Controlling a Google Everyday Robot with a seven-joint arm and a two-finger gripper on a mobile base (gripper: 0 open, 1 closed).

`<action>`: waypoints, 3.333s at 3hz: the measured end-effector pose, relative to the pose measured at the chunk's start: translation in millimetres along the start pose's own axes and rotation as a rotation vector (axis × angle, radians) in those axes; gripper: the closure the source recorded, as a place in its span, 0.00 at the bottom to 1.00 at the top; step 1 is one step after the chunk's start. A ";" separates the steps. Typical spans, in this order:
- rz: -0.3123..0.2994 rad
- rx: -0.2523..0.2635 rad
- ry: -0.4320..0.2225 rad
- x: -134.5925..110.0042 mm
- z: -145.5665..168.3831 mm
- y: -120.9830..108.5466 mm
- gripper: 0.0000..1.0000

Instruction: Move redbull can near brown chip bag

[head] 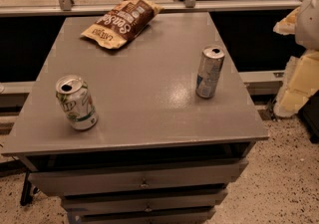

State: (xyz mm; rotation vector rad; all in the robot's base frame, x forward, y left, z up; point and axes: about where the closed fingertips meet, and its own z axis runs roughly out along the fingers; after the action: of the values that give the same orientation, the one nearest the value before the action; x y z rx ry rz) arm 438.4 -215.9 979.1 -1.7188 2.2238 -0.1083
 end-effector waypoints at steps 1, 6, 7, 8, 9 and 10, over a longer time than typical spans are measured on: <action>0.000 0.000 0.000 0.0 0.0 0.0 0.00; 0.251 0.026 -0.656 -60.1 127.8 -44.3 0.00; 0.296 0.049 -0.786 -74.3 138.7 -62.0 0.00; 0.365 0.041 -0.887 -83.5 147.9 -67.3 0.18; 0.420 0.029 -0.950 -88.9 154.8 -64.6 0.40; 0.440 0.047 -0.991 -92.1 153.4 -68.4 0.64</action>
Offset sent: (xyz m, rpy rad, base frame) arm 0.0001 0.0014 -0.0137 0.0917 -0.0061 -0.0101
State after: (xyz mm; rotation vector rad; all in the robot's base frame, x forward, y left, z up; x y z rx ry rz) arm 568.3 -125.5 871.2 -0.8767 1.7096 0.6411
